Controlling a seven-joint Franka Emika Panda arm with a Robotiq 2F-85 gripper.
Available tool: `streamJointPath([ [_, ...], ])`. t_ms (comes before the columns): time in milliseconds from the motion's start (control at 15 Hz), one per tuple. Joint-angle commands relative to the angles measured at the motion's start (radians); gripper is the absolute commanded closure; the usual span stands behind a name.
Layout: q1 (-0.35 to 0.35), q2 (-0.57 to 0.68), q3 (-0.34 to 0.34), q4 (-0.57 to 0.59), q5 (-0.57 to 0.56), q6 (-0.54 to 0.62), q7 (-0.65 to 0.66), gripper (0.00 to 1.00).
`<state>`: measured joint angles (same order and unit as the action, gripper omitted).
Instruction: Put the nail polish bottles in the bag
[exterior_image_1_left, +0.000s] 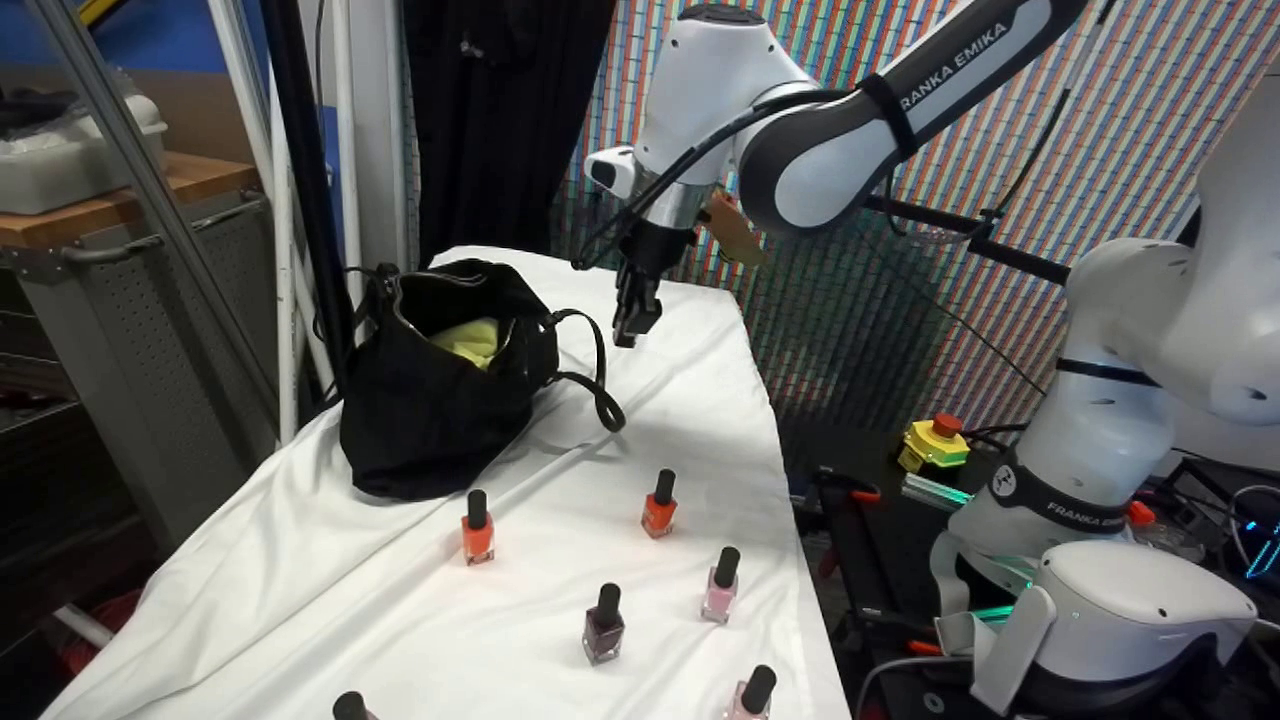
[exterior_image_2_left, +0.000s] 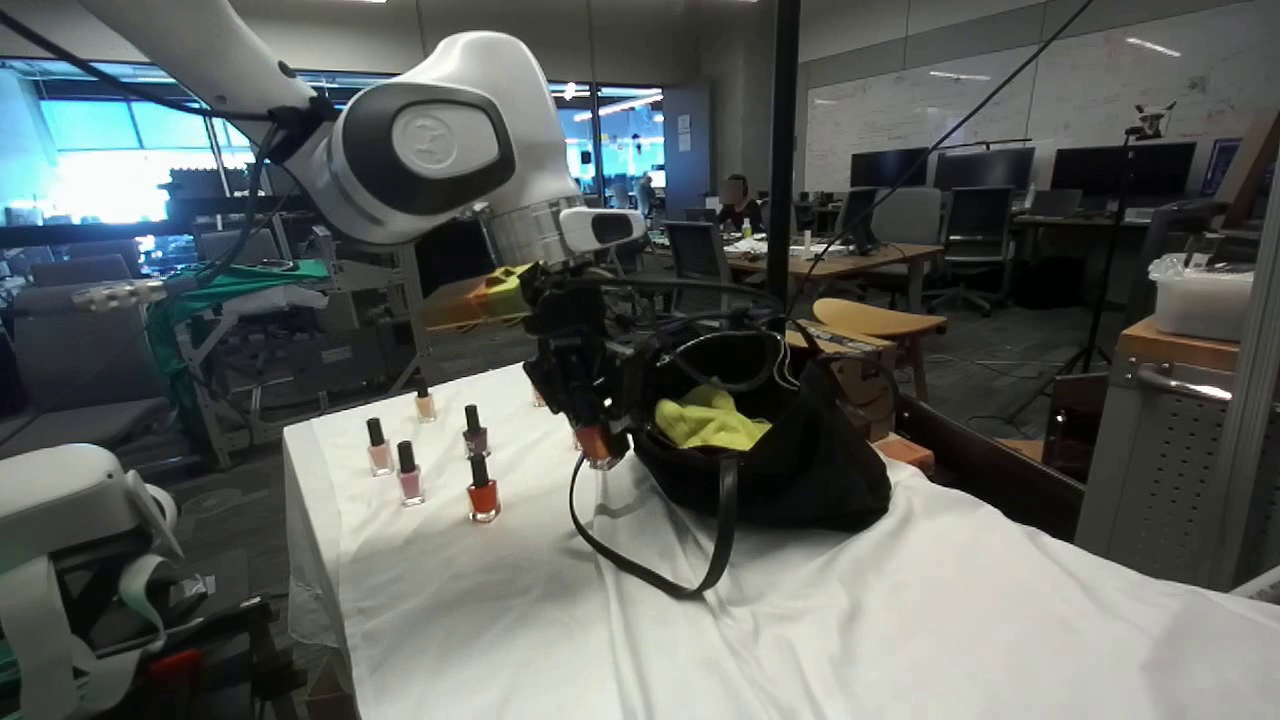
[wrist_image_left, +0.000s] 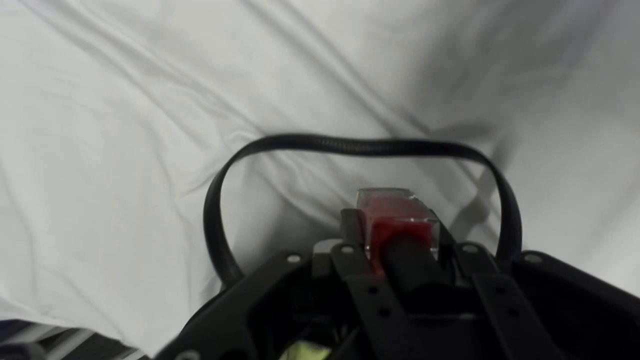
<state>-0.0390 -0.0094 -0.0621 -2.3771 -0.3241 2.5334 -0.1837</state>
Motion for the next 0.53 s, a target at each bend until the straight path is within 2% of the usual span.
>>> streamJointPath([
  [0,0.01,0.054,0.022,0.111,0.051,0.059,0.095,0.85],
  [200,0.021,0.111,0.038,0.191,0.093,0.103,0.131,0.85],
  [467,0.034,0.214,0.06,0.314,0.165,0.126,0.115,0.85],
])
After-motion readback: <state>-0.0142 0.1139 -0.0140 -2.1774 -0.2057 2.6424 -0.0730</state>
